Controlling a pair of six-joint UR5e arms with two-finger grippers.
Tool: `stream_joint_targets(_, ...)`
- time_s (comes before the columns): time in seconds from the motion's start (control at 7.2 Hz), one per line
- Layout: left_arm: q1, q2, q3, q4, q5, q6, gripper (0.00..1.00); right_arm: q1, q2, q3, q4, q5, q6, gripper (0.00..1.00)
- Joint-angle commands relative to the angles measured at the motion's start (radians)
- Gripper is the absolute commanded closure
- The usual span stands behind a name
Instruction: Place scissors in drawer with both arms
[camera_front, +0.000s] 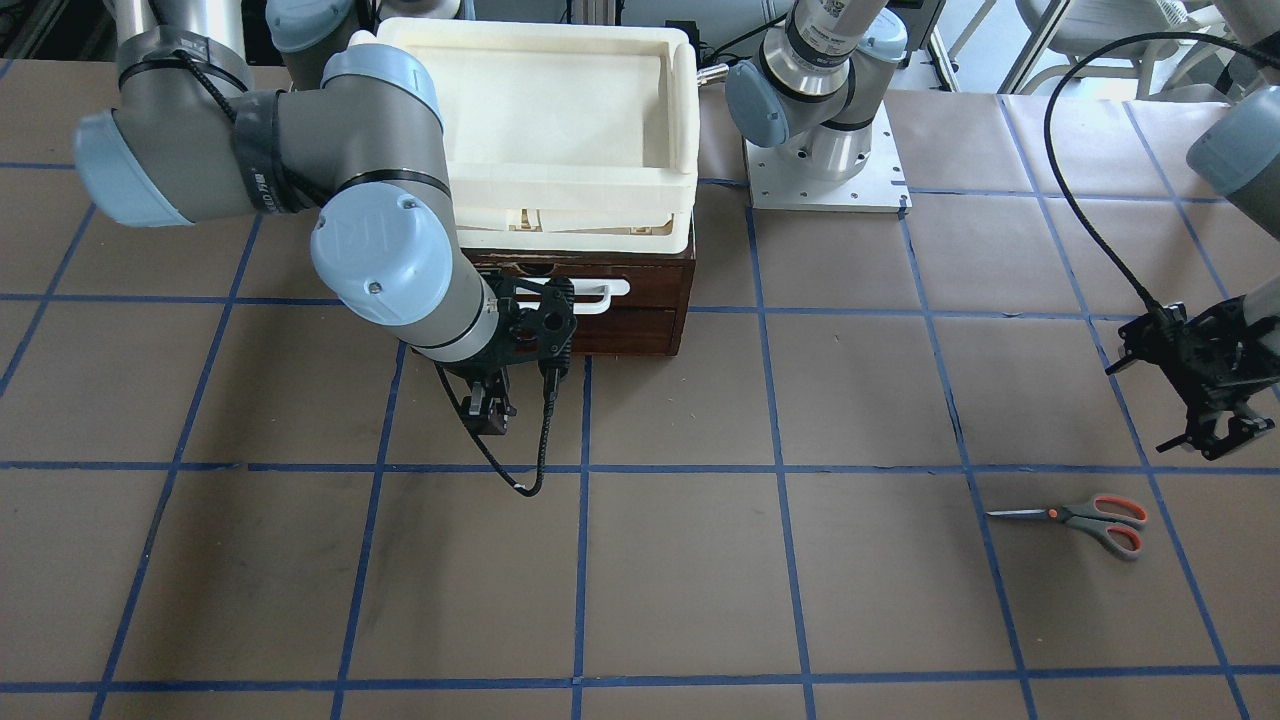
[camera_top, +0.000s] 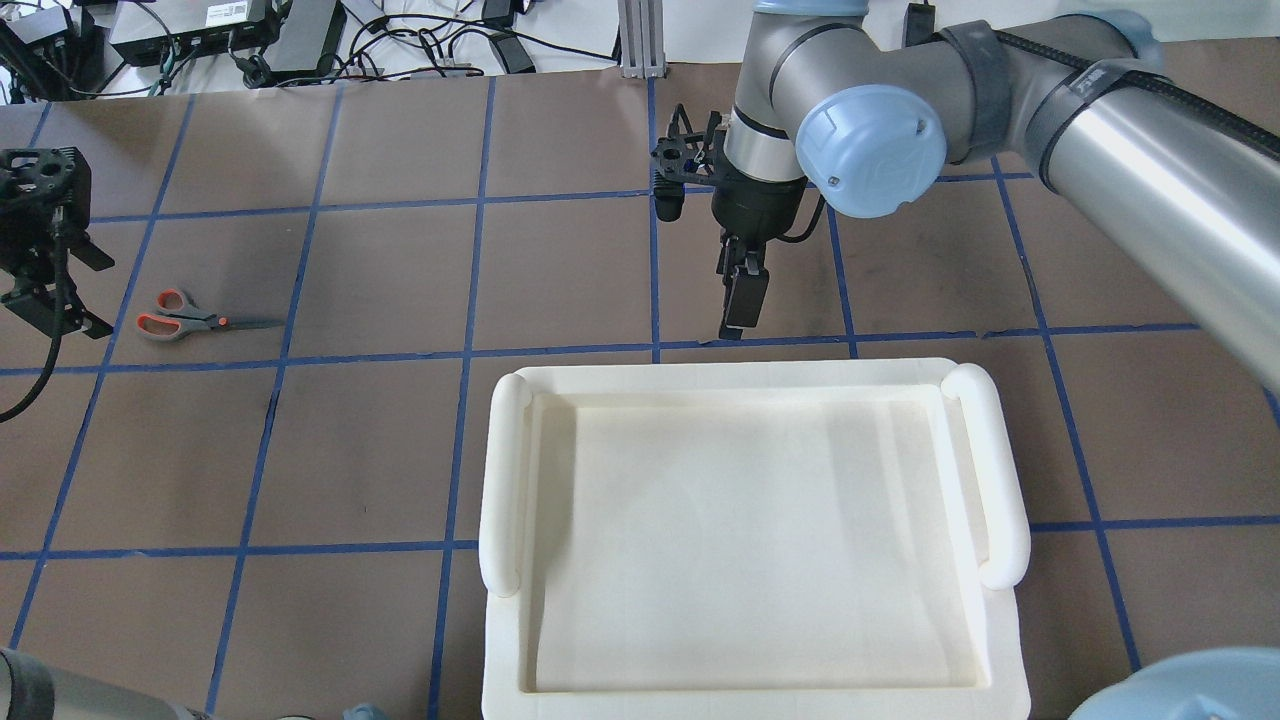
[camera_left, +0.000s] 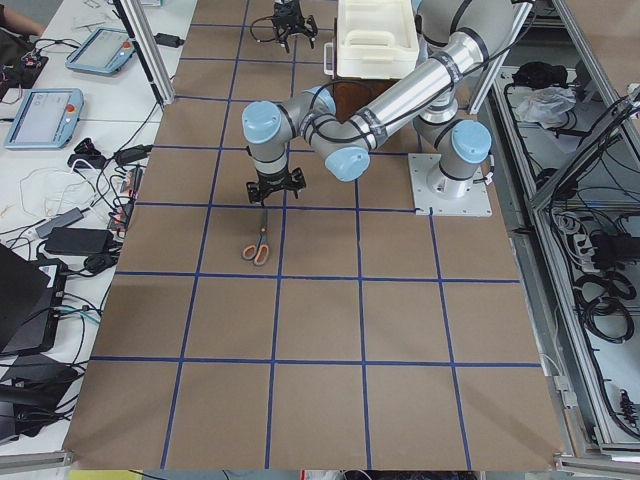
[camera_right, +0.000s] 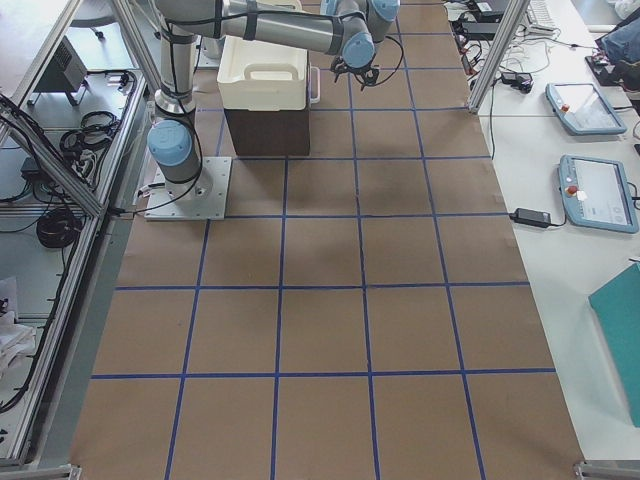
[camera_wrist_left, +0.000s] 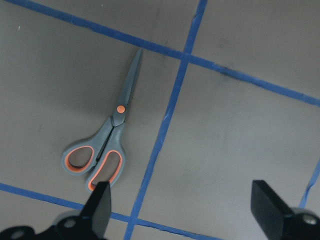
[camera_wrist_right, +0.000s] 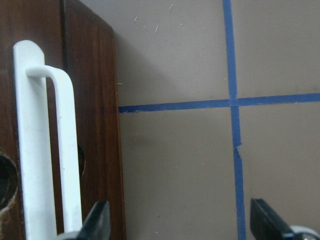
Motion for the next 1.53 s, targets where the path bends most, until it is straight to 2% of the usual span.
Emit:
stream_joint_targets(0.0,0.004,-0.096,-0.002,0.142,0.039,0.085,0.0,0.048,0.002,-0.001,0.019,-0.045,-0.025,0.0)
stream_joint_targets(0.28,0.004,-0.187,-0.002,0.266,0.036,0.198,0.0,0.051,0.005,0.009,0.03,-0.061,-0.025,0.0)
stream_joint_targets(0.56,-0.005,-0.235,-0.002,0.278,0.03,0.35,0.0,0.057,0.01,0.021,0.03,-0.063,-0.022,0.0)
stream_joint_targets(1.25,-0.075,-0.247,-0.014,0.279,0.027,0.358,0.01,0.057,0.001,0.009,0.088,-0.109,-0.013,0.0)
stream_joint_targets(1.39,-0.074,-0.252,-0.014,0.279,0.025,0.352,0.01,0.057,-0.001,0.012,0.135,-0.112,-0.006,0.0)
